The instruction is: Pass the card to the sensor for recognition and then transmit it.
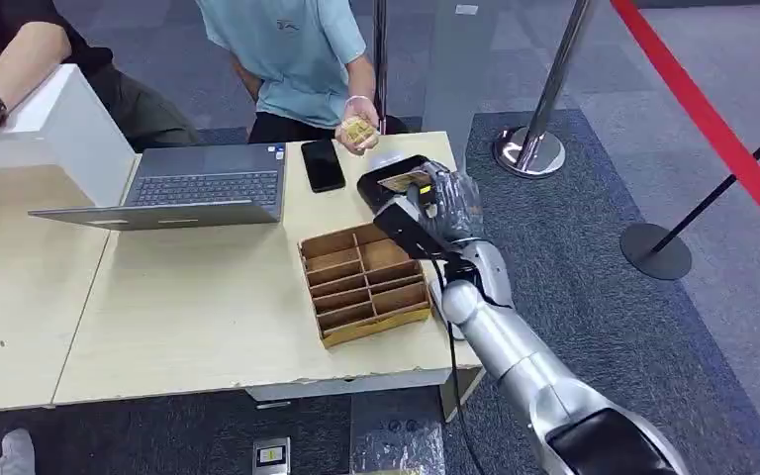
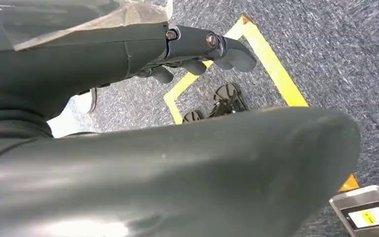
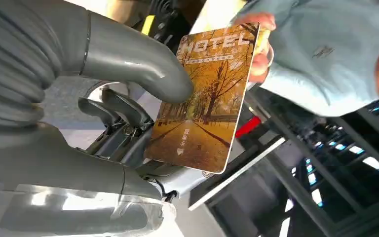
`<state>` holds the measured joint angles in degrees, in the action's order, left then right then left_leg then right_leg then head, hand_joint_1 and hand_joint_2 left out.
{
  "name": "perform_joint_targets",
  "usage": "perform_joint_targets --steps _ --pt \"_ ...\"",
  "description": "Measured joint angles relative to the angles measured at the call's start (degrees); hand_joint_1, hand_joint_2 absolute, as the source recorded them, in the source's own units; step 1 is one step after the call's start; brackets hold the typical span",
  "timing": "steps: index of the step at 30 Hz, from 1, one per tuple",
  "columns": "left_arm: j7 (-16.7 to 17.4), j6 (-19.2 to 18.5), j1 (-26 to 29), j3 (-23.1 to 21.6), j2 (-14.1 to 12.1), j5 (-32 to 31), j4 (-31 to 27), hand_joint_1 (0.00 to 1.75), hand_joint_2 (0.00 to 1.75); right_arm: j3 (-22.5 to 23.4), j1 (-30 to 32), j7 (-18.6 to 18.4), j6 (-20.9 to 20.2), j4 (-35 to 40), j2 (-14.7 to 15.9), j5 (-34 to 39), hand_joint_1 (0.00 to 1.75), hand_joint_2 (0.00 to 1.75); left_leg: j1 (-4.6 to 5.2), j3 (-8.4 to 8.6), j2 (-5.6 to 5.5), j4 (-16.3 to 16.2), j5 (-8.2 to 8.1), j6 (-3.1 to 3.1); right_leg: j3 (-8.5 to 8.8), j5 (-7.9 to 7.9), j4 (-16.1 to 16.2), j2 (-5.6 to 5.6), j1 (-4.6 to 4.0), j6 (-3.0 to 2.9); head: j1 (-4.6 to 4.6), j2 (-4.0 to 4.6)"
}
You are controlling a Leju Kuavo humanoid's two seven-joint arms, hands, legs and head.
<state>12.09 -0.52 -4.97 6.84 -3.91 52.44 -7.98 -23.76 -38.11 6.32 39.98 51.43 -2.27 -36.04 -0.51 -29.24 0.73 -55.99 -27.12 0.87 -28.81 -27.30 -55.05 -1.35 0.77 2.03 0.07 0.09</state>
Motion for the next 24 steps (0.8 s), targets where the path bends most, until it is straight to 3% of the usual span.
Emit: perform_joint_targets --steps 24 --pt "1.4 0.0 0.1 -2.9 -0.2 -0.2 0.0 0.0 0.0 -9.2 -6.4 -1.0 -0.8 -6.7 -4.4 -1.1 1.75 1.75 0.0 -0.05 0.01 0.0 0.0 0.0 -0.06 0.0 0.0 0.0 0.0 0.0 0.0 0.0"
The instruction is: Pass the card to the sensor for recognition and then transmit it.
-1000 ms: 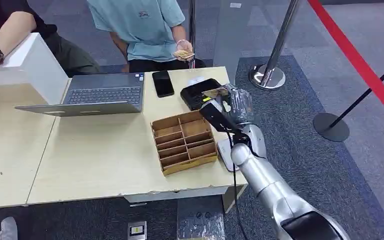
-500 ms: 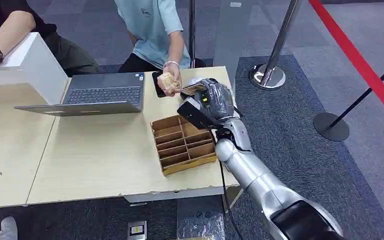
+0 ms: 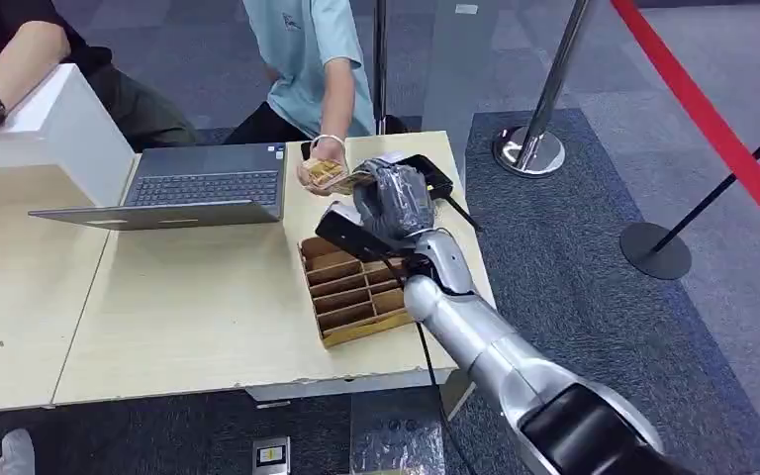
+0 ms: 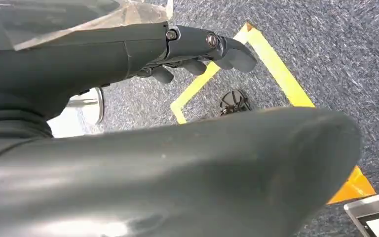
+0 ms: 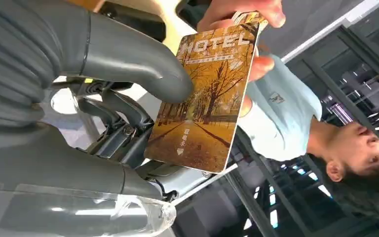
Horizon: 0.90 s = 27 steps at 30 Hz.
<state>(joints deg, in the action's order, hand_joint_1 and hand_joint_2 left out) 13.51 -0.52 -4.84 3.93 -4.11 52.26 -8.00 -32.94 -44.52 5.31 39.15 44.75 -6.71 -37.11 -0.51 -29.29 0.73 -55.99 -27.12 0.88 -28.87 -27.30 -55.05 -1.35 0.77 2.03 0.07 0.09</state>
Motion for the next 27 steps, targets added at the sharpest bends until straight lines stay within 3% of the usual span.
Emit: perform_joint_targets --steps 6,8,10,11,13,14,16,19,27 --pt "0.0 0.0 0.0 -0.9 -0.1 -0.1 0.0 0.0 0.0 -1.6 -1.7 -1.0 -1.2 -1.0 -0.7 -0.6 1.75 1.75 0.0 0.01 0.0 0.0 0.0 0.0 -0.01 0.0 0.0 0.0 0.0 0.0 -0.02 0.0" --pt "-1.4 0.0 0.0 -1.5 -0.2 -3.3 0.0 0.0 0.0 -1.8 -1.9 -2.3 -1.1 -1.3 -0.9 -1.4 1.75 1.75 0.0 0.03 0.0 0.0 0.0 0.0 -0.02 0.0 0.0 0.0 0.0 0.0 -0.02 0.0" --pt "-2.9 0.0 0.0 -5.3 -0.2 -18.1 -0.1 0.0 0.0 -2.0 -1.9 -4.0 -1.1 -1.4 -0.3 -1.8 1.75 1.75 0.0 0.03 0.01 0.0 0.01 0.0 -0.03 0.0 0.0 -0.01 0.0 0.0 0.0 0.0" --pt "-3.4 0.0 0.1 -9.3 -0.3 -30.1 -0.5 0.0 0.0 -2.1 -1.9 -4.0 -1.5 -1.4 0.3 -1.8 1.75 1.75 0.0 0.02 0.02 0.0 0.01 0.01 -0.03 0.0 0.0 -0.01 0.0 0.0 0.0 0.0" --pt "-5.0 -1.1 0.0 -15.9 -1.6 -44.1 -1.4 0.0 0.0 -2.1 -1.9 -3.7 -2.2 -1.4 1.1 -1.4 1.75 1.75 -0.04 0.02 0.03 0.0 0.01 0.01 -0.01 0.01 0.0 0.0 -0.05 -0.01 0.04 0.0" --pt "-5.9 -3.0 -0.2 -18.5 -2.8 -47.8 -1.7 0.0 0.0 -2.1 -1.9 -3.2 -2.6 -1.4 1.3 -1.0 1.75 1.75 -0.06 0.03 0.09 0.0 0.01 0.01 -0.01 0.03 0.0 0.04 -0.08 -0.04 0.0 0.0" --pt "-7.1 -6.7 -0.9 -22.0 -5.2 -45.9 -2.1 0.0 0.0 -2.2 -1.9 -2.9 -2.9 -1.4 1.4 -0.9 1.75 1.75 -0.05 0.07 0.15 0.0 0.01 0.02 -0.01 0.05 0.0 0.11 -0.07 -0.06 -0.02 0.0" --pt "-7.1 -6.6 -1.1 -27.2 -6.9 -43.2 -2.7 0.0 0.0 -2.4 -1.9 -2.9 -3.3 -1.4 1.5 -1.3 1.75 1.75 -0.06 0.1 0.12 0.0 0.01 0.03 -0.02 0.04 0.0 0.11 -0.08 -0.07 -0.02 0.0" --pt "-4.6 -6.7 -1.2 -37.8 -5.6 -44.8 -3.9 0.0 0.0 -3.9 -2.7 -4.1 -4.1 -2.0 1.0 -3.4 1.75 1.75 -0.03 0.06 0.12 0.0 0.01 0.03 -0.01 0.04 0.0 0.1 -0.06 -0.06 0.0 0.0"
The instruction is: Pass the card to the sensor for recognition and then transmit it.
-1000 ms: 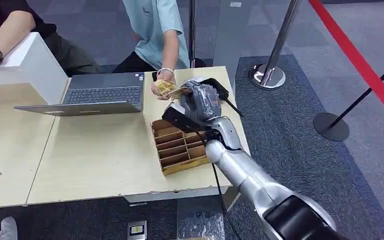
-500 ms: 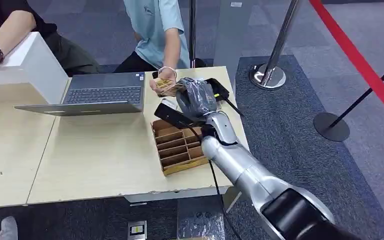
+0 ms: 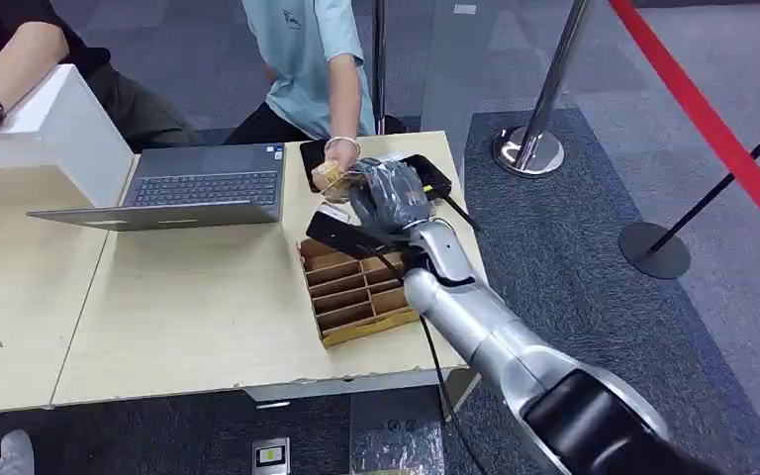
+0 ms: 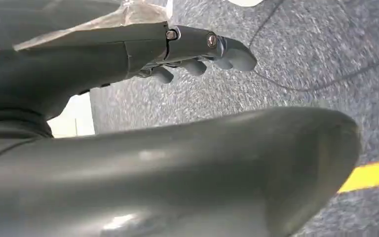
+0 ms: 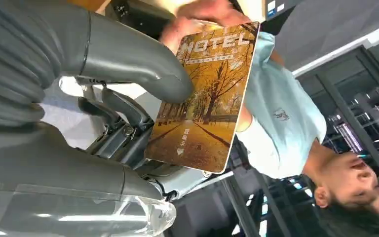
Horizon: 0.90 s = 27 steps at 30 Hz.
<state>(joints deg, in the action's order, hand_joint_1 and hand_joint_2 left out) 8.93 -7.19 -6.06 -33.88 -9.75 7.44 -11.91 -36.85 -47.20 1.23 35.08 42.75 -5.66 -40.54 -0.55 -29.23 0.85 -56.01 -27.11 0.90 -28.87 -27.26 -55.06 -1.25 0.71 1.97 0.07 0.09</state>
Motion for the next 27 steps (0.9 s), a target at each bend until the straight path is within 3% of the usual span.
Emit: perform_joint_targets --steps 10,11,12,13,14,27 --pt "2.4 0.0 -0.1 -8.2 5.3 -2.9 -0.5 0.0 0.0 -1.3 -0.8 -2.5 0.0 0.0 0.2 -2.1 1.75 1.75 0.04 0.01 0.0 0.0 -0.01 -0.01 -0.01 0.01 0.0 0.0 0.05 0.01 0.02 0.0" --pt "2.4 0.0 -0.2 -8.6 5.5 -2.9 -0.5 0.0 0.0 -1.4 -0.8 -2.8 0.0 0.0 0.3 -2.2 1.64 1.75 0.04 0.02 0.0 0.0 0.0 0.0 -0.01 0.01 0.0 0.0 0.05 0.01 0.0 0.0" --pt "2.4 0.0 -0.2 -9.3 5.7 -2.9 -0.5 0.0 0.0 -1.6 -0.8 -3.1 0.0 0.0 0.3 -2.4 1.24 1.75 0.04 0.02 0.01 0.0 -0.01 0.0 -0.02 0.01 0.0 0.0 0.04 0.01 -0.02 0.0" --pt "2.4 0.0 -0.2 -9.8 5.9 -2.9 -0.5 0.0 0.0 -1.7 -0.8 -3.2 0.0 0.0 0.4 -2.6 1.24 1.75 0.04 0.03 0.01 0.0 -0.01 0.0 -0.02 0.01 0.0 0.01 0.04 0.01 0.0 0.0" --pt "2.5 0.0 -0.2 -10.3 6.0 -2.9 -0.5 0.0 0.0 -1.8 -0.8 -3.2 0.0 0.0 0.6 -2.7 0.0 1.75 0.03 0.03 0.01 0.0 -0.01 0.0 -0.02 0.0 0.0 0.01 0.04 0.0 -0.02 0.0" --pt "2.5 0.0 -0.3 -14.1 6.9 -2.3 -0.5 0.0 0.0 -3.1 -0.9 -4.7 1.3 0.0 1.8 -5.9 0.0 1.75 0.01 0.03 0.01 0.0 0.0 0.0 -0.01 0.0 0.0 0.01 0.02 0.0 0.0 0.0"
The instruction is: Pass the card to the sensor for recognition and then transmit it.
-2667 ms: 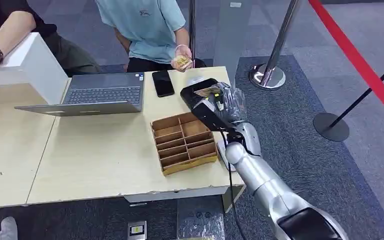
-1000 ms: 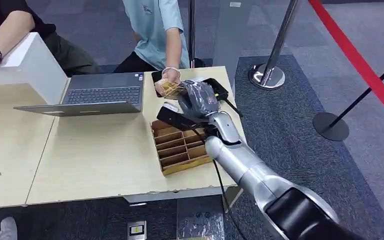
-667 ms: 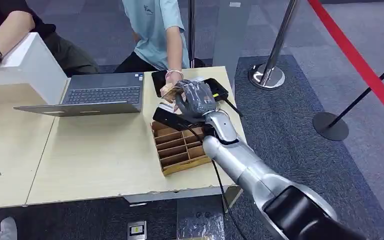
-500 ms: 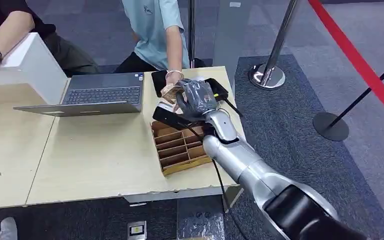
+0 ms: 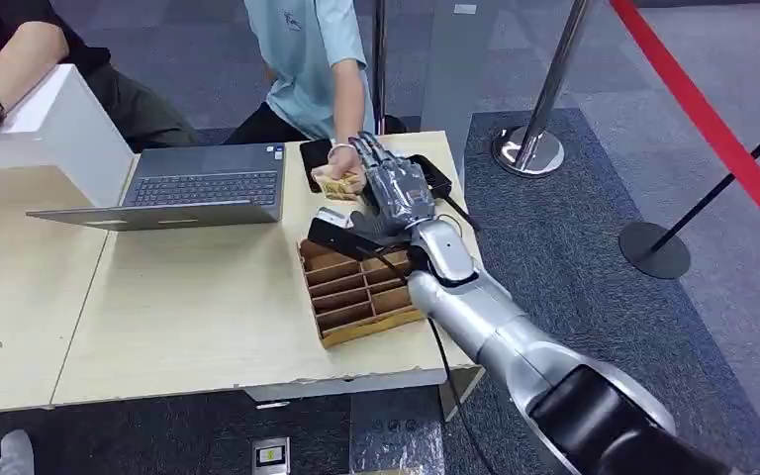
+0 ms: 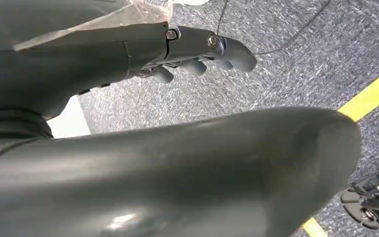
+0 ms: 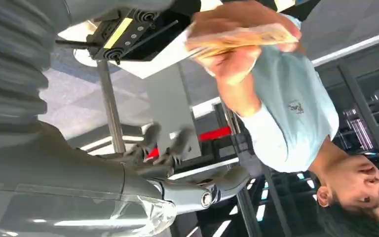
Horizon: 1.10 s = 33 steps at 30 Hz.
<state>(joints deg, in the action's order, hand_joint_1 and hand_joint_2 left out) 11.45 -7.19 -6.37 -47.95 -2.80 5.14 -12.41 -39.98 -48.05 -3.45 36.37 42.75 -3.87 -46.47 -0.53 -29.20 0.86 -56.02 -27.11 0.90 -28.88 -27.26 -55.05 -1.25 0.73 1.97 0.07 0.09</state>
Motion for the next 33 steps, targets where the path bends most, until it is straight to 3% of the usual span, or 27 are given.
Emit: perform_joint_targets --steps 9,19,33 --pt "0.0 0.0 -0.1 -0.9 0.0 0.3 0.0 0.0 0.0 -0.4 0.0 -0.4 0.4 0.0 0.8 -0.6 0.0 1.75 0.0 0.01 0.0 0.0 0.0 0.0 0.0 0.0 0.0 0.0 0.0 0.0 0.0 0.0" --pt "-0.9 0.0 -0.1 -1.2 0.0 2.1 0.0 0.0 0.0 -0.3 0.6 -3.3 -0.7 2.2 4.4 -2.1 0.0 1.75 0.01 0.05 0.0 0.0 0.0 0.0 0.0 0.0 0.0 0.0 0.0 0.0 0.0 0.0" --pt "-2.0 0.0 0.1 -1.2 0.0 4.0 0.0 0.0 0.0 4.0 4.4 -9.8 -2.9 11.1 16.5 -4.5 0.0 1.75 0.04 0.09 0.0 0.0 -0.02 -0.02 0.04 0.0 0.0 0.0 0.04 0.01 0.0 0.0"
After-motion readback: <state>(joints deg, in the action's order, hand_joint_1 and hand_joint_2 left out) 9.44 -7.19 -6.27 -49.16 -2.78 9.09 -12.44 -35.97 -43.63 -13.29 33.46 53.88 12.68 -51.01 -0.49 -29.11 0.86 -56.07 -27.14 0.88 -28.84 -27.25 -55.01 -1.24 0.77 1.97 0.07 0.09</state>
